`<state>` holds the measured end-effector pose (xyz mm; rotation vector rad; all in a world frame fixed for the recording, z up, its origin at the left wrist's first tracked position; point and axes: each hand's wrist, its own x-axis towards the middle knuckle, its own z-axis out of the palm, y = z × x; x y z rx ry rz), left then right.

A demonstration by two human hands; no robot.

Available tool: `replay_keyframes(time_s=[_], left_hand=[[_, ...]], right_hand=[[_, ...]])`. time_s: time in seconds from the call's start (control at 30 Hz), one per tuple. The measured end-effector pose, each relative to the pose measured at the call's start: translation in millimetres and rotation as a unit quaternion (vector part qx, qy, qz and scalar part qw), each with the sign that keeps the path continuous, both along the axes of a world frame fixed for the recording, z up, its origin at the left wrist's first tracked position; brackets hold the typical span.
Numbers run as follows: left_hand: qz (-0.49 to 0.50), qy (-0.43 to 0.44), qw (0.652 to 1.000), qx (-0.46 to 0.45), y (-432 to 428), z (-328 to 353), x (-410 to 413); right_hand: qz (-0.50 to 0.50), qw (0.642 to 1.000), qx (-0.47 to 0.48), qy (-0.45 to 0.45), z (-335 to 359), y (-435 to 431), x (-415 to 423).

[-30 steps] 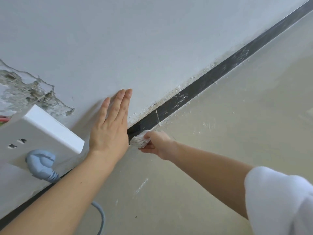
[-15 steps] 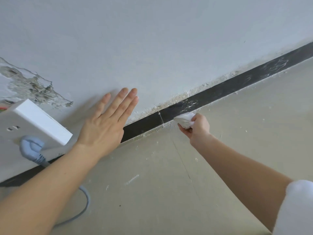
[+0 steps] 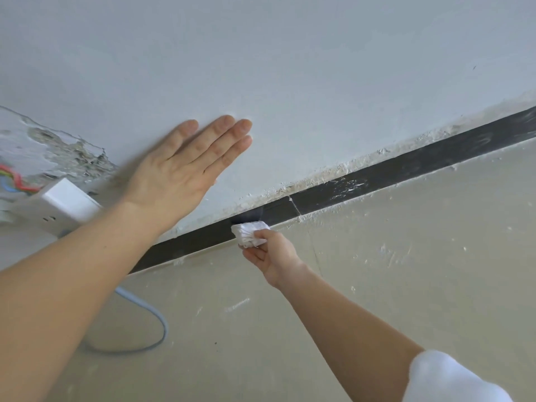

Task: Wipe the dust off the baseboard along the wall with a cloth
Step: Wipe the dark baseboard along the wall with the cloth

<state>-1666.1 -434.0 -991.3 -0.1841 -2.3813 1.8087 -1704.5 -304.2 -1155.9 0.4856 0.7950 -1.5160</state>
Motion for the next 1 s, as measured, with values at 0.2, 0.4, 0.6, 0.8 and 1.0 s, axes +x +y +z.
replay_keyframes(time_s=[0.2,0.4,0.6,0.8,1.0], left_hand=[[-0.003,0.005,1.000,-0.006,2.4,-2.5,2.0],[0.008,-0.009,1.000,-0.020,3.4,-0.3,1.5],[-0.026,-0.041,0.997,0.057,25.8,-7.8,-18.7],[-0.063,-0.024,0.993,0.100,51.2,-20.3,-68.6],[-0.045,-0.009,0.997,0.058,45.7,-23.4,-74.7]], right_hand=[[-0.093,0.992,-0.041,-0.080,7.4,2.2,-7.8],[-0.177,0.980,-0.036,-0.089,5.3,30.1,-47.4],[-0.279,0.958,-0.007,-0.065,-4.9,67.9,-89.4],[-0.309,0.946,0.095,-0.010,-10.1,85.9,-96.8],[-0.170,0.983,0.065,0.002,-2.7,52.4,-72.3]])
